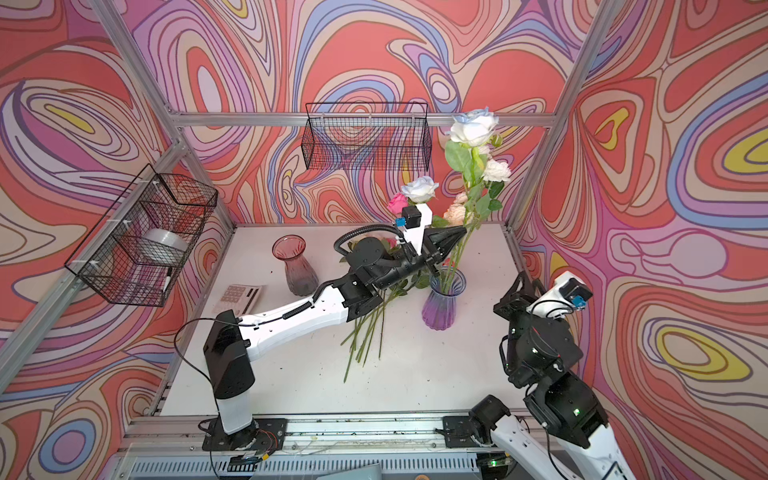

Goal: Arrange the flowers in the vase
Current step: 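Carry the white rose over the vase with the left gripper while the right draws back, then lower the white rose stem into the purple-blue vase with the left gripper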

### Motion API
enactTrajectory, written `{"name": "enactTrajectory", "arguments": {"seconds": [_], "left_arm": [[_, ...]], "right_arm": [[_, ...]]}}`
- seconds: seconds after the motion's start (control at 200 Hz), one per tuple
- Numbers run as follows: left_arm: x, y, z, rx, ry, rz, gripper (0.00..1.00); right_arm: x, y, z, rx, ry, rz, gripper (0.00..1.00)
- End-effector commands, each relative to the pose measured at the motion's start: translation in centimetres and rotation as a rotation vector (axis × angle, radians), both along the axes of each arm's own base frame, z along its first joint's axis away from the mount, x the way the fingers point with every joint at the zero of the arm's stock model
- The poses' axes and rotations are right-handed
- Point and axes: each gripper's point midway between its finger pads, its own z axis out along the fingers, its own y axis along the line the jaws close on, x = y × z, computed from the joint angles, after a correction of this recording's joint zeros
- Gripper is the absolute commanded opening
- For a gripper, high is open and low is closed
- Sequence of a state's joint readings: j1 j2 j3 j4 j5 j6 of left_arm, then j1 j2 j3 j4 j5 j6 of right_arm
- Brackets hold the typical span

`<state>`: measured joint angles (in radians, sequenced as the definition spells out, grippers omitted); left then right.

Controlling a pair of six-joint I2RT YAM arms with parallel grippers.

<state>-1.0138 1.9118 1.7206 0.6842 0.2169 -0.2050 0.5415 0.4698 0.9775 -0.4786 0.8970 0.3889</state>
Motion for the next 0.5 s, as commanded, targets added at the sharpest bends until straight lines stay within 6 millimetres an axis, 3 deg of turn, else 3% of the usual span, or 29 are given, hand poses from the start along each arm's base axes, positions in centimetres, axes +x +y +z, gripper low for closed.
{"name": "enactTrajectory", "arguments": {"seconds": [0.0, 0.15, 0.33, 0.496], "left_arm": [[0.5, -1.1, 0.2, -0.012, -0.046, 0.010, 0.00], [1.8, -2.7, -3.2, 0.040, -0.043, 0.040, 0.00], [2.9, -3.3, -4.9, 0.067, -0.034, 0.069, 0.00], [3.9, -3.5, -8.1, 0.117, 0.025, 0.091, 0.00]], "right_arm": [[-0.2, -0.1, -0.2, -0.008, -0.005, 0.001, 0.32], [0.0, 0.2, -0.5, -0.017, 0.004, 0.021, 0.32], [0.2, 0.6, -0.6, -0.022, 0.007, 0.040, 0.32], [0.6, 1.0, -0.7, -0.032, 0.019, 0.051, 0.32]]}}
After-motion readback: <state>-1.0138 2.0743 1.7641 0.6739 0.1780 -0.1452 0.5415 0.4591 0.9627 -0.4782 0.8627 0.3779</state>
